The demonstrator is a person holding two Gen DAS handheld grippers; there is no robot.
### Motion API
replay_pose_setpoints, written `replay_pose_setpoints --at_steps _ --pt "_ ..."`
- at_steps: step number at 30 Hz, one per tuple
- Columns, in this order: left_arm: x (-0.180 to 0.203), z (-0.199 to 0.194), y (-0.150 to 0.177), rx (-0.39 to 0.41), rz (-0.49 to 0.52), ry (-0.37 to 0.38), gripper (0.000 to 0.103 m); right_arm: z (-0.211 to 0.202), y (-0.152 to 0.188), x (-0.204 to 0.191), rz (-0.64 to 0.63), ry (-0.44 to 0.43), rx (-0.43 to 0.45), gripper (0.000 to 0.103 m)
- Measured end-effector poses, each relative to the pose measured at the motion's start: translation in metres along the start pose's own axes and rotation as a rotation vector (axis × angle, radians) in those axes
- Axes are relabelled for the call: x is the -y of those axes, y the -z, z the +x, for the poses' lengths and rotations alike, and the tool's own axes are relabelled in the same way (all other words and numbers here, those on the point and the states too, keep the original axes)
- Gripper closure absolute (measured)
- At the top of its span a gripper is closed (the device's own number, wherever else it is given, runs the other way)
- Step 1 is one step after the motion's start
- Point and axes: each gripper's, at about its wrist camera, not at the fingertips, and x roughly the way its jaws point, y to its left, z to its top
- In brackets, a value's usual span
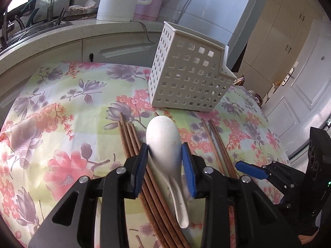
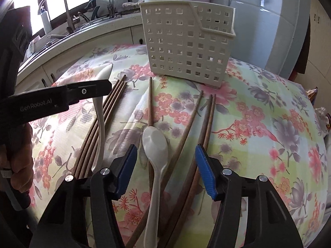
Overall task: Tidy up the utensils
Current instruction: 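Close the left tool on the large white spoon while the right tool grasps the smaller white spoon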
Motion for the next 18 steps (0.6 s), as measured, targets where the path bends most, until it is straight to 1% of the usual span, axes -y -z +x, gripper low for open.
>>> replay_pose_setpoints --at_steps 2,4,6,9,10,12,15,18 --pt "-0.001 0.001 0.0 0.0 -0.004 0.011 0.072 0.007 -0.002 -0.001 -0.013 0.008 -0.018 0.05" --pt "-0.002 0.002 -0.001 -0.001 -0.008 0.023 0.072 0.012 -0.004 -0.001 -0.018 0.015 -0.033 0.055" --pt "-0.003 0.002 -0.001 -0.001 -0.011 0.032 0.072 0.017 -0.007 0.0 -0.017 0.02 -0.043 0.065" --pt "-0.004 0.003 -0.001 0.0 -0.014 0.04 0.072 0.02 -0.01 0.003 -0.016 0.021 -0.044 0.068" --pt "-0.005 0.003 -0.001 0.0 -0.015 0.041 0.072 0.02 -0.011 0.004 -0.016 0.023 -0.043 0.07" --pt "-0.005 0.003 -0.002 -0.001 -0.016 0.042 0.072 0.02 -0.012 0.007 -0.009 0.022 -0.038 0.078" --pt "-0.005 0.004 -0.002 -0.001 -0.015 0.044 0.072 0.016 -0.014 0.011 -0.003 0.017 -0.019 0.085" --pt "-0.005 0.003 -0.002 0.002 -0.012 0.043 0.072 0.011 -0.016 0.015 0.014 0.016 0.007 0.087"
